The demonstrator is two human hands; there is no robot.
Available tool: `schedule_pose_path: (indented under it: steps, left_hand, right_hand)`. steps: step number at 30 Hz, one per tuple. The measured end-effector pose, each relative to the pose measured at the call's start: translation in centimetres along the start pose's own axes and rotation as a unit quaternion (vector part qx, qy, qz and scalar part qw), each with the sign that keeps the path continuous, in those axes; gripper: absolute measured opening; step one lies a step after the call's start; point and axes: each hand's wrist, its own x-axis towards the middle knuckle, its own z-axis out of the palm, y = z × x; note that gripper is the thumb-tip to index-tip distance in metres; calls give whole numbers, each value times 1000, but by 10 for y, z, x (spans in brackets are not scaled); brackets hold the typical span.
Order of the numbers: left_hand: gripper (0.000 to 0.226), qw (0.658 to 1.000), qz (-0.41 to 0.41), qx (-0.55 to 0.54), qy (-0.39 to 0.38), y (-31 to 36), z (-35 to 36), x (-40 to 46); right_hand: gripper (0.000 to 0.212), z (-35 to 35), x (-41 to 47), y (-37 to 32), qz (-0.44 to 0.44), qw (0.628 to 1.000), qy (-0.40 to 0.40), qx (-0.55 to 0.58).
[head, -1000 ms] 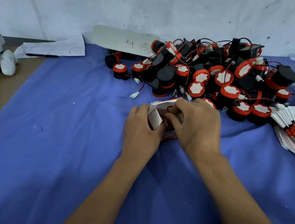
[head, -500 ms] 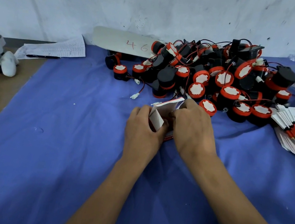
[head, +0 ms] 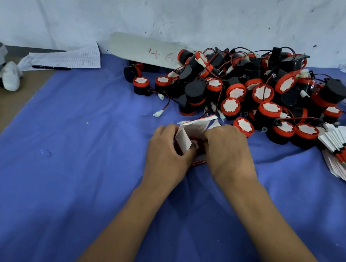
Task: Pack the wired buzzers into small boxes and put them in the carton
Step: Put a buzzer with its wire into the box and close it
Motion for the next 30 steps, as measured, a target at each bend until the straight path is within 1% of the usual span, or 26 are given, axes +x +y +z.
schedule_pose_path:
  steps: [2, 5, 8, 10, 12, 13, 15, 17, 19, 22, 25, 27, 30]
  left_hand:
    - [28, 1000, -1, -2, 1, -1, 0, 1]
    - [34, 1000, -8, -1, 7, -1, 0, 2]
    - [39, 1000, -13, -6, 8, -2, 1, 2]
    - [39, 1000, -11, -3, 8, -3, 2, 2]
    - [28, 1000, -7, -15, 7, -4, 2, 1]
    - [27, 1000, -6, -29, 4, -4, 1, 1]
    - [35, 998, 1, -63, -4, -4, -1, 0]
    - [35, 994, 1, -106, -7, -2, -3, -2]
    - [26, 990, -14, -140, -1, -1, -4, -2]
    - [16, 992, -43, -118, -5, -2, -3, 1]
    - [9, 993, -57, -105, -7, -3, -4, 3]
    - [13, 994, -56, -95, -2, -3, -4, 3]
    - [27, 994, -46, -97, -1, -3, -6, 4]
  right_hand:
    - [25, -2, -5, -1, -23, 999, -20, -11]
    - [24, -5, -18, -2, -23, 999, -20, -16]
    - [35, -2, -27, -3, -33, 999, -14, -17]
    - [37, -1, -27, -2, -28, 999, -21, -25]
    - [32, -1, -25, 0, -19, 999, -30, -19]
    - [30, -1, -23, 1, -17, 999, -33, -12]
    - [28, 0, -21, 6, -26, 999, -29, 5]
    - [24, 4, -20, 12, -37, 998, -7, 41]
    - [20, 6, -19, 16, -37, 996, 18, 85]
    - [24, 8, -19, 16, -30, 989, 45, 137]
    - [21, 10, -20, 18, -36, 991, 37, 120]
    - [18, 10, -19, 20, -42, 991, 37, 120]
    - [11, 10, -18, 20, -46, 988, 51, 139]
